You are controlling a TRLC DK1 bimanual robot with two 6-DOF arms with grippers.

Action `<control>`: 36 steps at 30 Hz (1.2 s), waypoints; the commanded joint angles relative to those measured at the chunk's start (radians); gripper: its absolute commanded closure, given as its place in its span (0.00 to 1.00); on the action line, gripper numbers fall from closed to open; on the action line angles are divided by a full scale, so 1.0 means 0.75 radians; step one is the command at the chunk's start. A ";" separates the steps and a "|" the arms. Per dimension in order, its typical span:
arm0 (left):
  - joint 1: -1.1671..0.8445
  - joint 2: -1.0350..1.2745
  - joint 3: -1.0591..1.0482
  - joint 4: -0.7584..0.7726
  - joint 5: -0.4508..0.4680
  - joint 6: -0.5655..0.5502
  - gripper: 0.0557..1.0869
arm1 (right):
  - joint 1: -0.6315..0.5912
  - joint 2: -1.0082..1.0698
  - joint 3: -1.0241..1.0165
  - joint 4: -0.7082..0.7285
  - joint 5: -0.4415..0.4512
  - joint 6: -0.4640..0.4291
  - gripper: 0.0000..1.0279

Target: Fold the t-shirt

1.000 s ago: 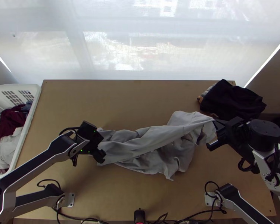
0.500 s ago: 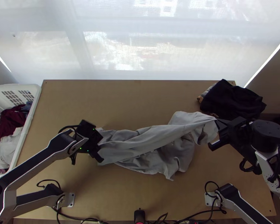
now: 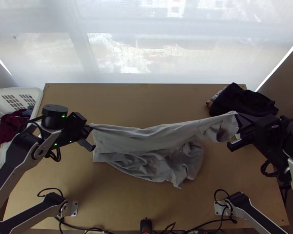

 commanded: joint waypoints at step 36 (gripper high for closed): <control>0.176 -0.098 1.233 0.053 -0.218 0.088 0.97 | 0.011 0.350 1.250 0.032 0.004 -0.094 0.98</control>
